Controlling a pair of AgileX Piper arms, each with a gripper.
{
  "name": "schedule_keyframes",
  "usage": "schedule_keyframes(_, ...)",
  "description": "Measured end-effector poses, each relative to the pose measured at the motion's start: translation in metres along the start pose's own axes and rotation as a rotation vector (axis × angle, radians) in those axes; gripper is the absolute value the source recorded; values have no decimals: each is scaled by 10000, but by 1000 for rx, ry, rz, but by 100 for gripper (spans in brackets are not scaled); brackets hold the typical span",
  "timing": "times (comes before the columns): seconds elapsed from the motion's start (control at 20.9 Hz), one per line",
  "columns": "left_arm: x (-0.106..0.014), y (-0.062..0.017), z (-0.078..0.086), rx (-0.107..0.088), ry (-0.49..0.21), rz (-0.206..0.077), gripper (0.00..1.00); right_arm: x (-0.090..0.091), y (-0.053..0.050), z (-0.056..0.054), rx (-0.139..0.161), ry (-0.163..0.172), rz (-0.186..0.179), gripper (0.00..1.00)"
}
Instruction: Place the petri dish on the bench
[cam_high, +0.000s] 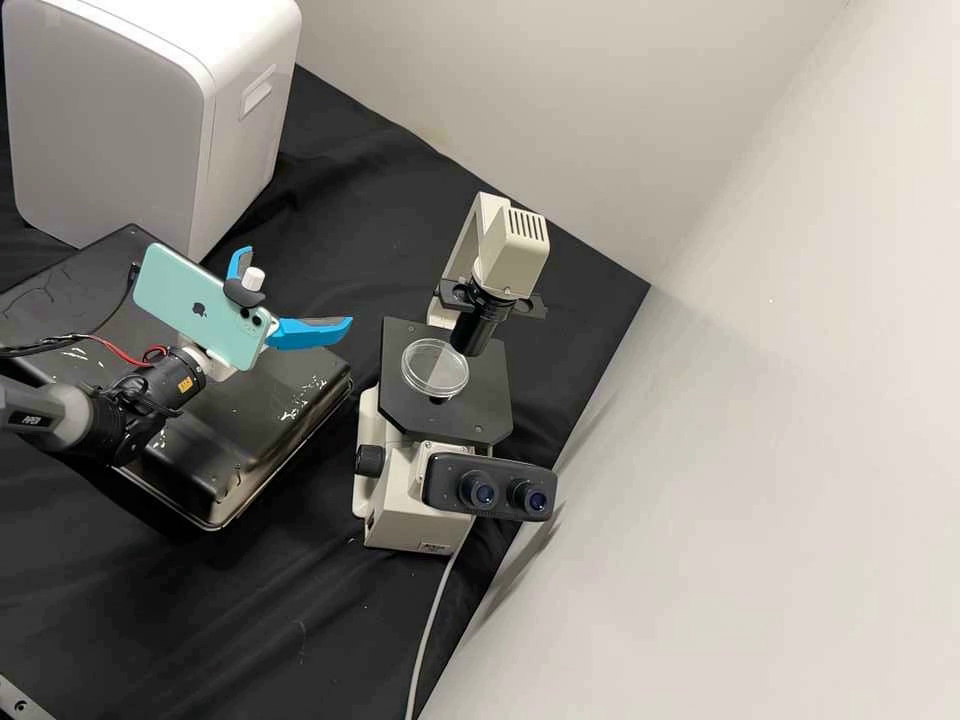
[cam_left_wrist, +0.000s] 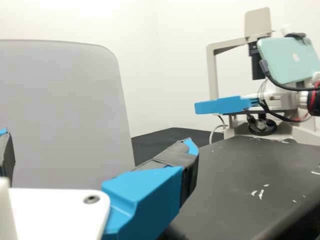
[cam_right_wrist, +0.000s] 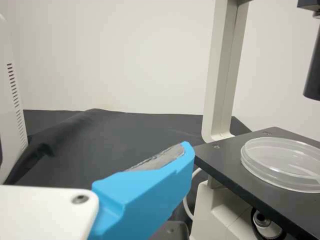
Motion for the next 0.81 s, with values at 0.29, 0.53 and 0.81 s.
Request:
schedule_keyframes(0.29, 1, 6, -16, 6, 20, 7, 100, 0, 0, 0, 0, 0, 0, 100)
schedule_keyframes(0.53, 1, 6, -14, 13, 20, 8, 100, -5, 17, 24, 0, -8, 5, 100)
schedule_keyframes(0.81, 1, 6, -14, 13, 20, 8, 100, -21, 208, 210, 15, -58, 56, 100)
